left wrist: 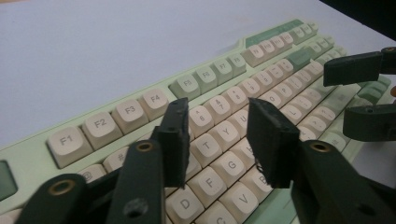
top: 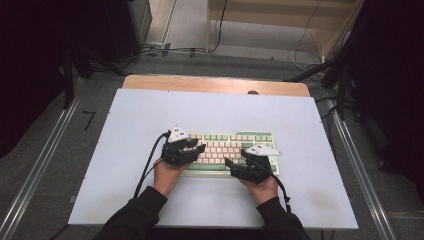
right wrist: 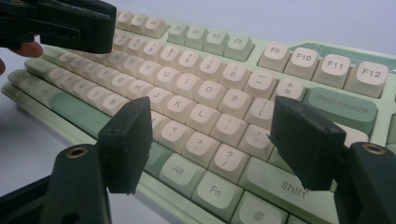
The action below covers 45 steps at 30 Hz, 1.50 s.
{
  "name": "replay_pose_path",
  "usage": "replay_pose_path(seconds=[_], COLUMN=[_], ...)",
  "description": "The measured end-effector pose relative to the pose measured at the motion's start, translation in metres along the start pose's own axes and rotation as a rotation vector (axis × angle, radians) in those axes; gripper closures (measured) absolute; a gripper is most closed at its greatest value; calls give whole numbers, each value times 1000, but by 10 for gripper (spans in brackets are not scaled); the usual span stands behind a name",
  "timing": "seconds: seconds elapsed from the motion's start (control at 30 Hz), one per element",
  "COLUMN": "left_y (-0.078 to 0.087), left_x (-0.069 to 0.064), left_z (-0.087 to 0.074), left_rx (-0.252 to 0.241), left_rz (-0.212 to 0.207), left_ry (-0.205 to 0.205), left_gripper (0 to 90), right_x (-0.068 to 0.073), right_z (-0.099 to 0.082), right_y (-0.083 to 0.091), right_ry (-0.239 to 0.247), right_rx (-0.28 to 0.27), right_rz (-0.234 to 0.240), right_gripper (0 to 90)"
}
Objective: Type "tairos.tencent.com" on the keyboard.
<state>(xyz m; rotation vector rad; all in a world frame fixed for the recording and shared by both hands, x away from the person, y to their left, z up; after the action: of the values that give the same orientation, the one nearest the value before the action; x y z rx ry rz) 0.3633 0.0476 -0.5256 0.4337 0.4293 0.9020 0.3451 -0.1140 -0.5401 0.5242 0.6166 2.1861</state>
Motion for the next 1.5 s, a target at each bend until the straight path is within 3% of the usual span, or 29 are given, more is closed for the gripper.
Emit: replay_pose_path(seconds=[0.37, 0.6, 0.8, 1.33, 1.5], left_y=[13, 19, 26, 35, 36], left_x=[12, 22, 28, 38, 41], left_z=[0, -3, -5, -7, -6], left_rx=[-48, -54, -65, -85, -95], left_rz=[51, 79, 104, 140, 160], left_ry=[47, 90, 102, 130, 136], left_gripper=[461, 376, 341, 311, 267], right_x=[4, 5, 7, 8, 8], right_z=[5, 7, 9, 7, 6], right_y=[-5, -8, -12, -17, -14], right_ry=[9, 7, 19, 50, 56], right_rx=[-1, -5, 1, 28, 31], right_rz=[13, 10, 12, 18, 24], right_gripper=[294, 376, 404, 835, 877])
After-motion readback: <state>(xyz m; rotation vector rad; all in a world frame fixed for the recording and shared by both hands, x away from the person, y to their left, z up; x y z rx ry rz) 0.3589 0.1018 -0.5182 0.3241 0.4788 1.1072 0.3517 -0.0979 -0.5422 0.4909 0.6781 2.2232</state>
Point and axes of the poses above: each handheld gripper's, and its own axes: y roughly backward along the jaws, z roughly out of its top, x roughly to its left, the point moved 9 cm from there along -y, roughly forward along the jaws, and after that the axes turned 2 degrees about z, right-handed, at the moved point
